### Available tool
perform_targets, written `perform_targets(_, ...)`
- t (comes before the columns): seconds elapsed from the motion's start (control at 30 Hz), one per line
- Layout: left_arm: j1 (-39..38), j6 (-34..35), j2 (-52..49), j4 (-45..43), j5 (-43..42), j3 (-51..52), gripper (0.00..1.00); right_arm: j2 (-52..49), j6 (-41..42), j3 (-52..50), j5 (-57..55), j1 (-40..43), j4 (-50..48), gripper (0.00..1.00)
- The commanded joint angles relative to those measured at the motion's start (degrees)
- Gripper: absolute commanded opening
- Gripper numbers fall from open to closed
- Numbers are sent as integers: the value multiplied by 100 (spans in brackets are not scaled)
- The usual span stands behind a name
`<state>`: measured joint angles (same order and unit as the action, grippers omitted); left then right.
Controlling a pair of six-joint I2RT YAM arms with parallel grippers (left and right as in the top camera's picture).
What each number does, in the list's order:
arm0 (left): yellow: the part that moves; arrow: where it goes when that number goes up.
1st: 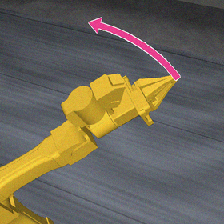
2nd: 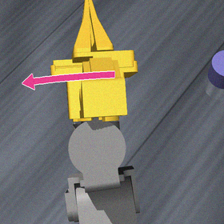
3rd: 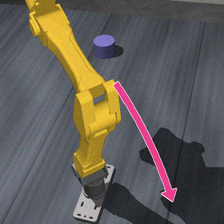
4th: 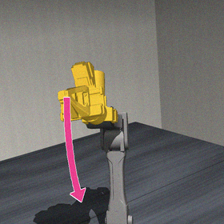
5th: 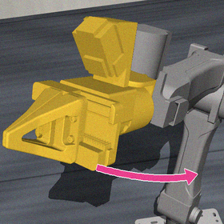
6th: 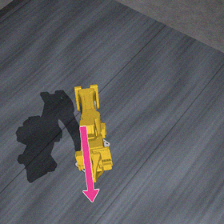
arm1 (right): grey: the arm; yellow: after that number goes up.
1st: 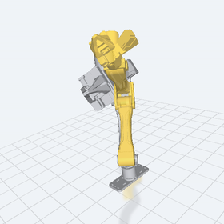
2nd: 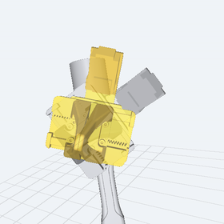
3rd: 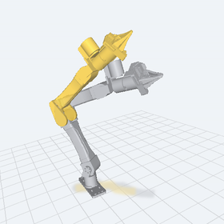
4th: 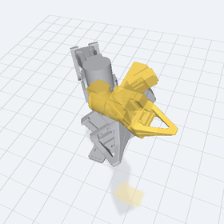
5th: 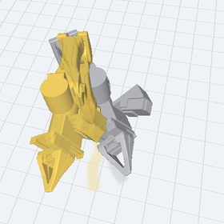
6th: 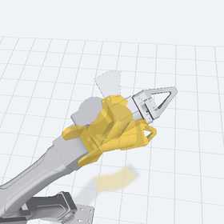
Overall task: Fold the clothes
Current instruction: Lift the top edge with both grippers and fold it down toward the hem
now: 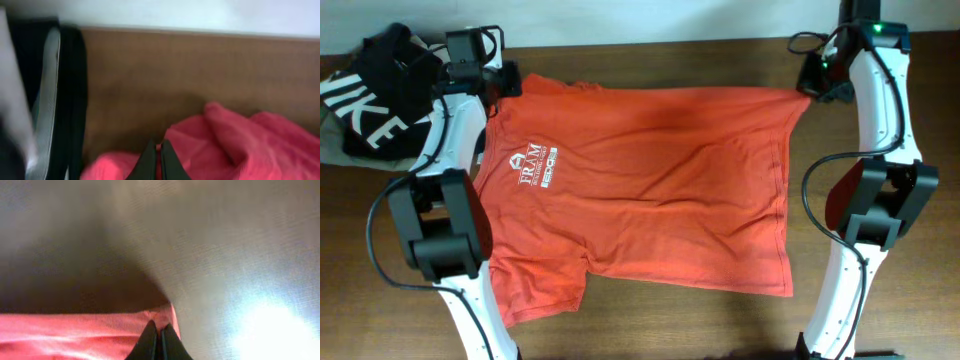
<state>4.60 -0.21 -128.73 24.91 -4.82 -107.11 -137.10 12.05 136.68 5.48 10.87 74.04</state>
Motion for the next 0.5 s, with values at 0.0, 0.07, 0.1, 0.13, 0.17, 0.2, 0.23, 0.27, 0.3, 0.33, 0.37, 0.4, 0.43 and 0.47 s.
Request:
perform_targets(0.0,131,-94,459,710,413,-111,0,332,39,129,144,162,501,4)
perform_targets(0.07,227,-94,459,1241,424,-111,0,376,39,129,186,181,933,4)
perform_targets(0.1,269,-92,459,1375,426,-111,0,378,39,129,186,186,1080,4)
perform_targets(0.13,345,-92,459,1582,422,-111,0,378,39,129,186,186,1294,4)
perform_targets(0.17,385,-92,459,1694,420,-111,0,378,37,129,184,188,1464,4)
perform_targets(0.2,448,-92,459,1908,420,-111,0,378,37,129,184,188,1661,4)
perform_targets(0.23,487,-94,459,2055,422,-111,0,378,37,129,184,186,1770,4)
perform_targets(0.27,531,-94,459,2240,422,-111,0,378,37,129,184,186,1934,4)
perform_targets(0.3,577,-94,459,2428,422,-111,0,378,17,129,181,186,2144,4)
perform_targets(0.33,608,-94,459,2551,422,-109,0,378,17,127,168,186,2321,4)
perform_targets(0.37,623,-94,459,2743,422,-109,0,378,-37,111,157,186,2332,4)
perform_targets(0.4,623,-101,457,2892,422,-109,0,376,-83,109,157,173,2332,4)
perform_targets(0.43,623,-111,457,3008,422,-109,0,376,-96,79,160,160,2332,4)
perform_targets(0.47,623,-114,457,3147,424,-98,0,376,-114,22,162,151,2332,4)
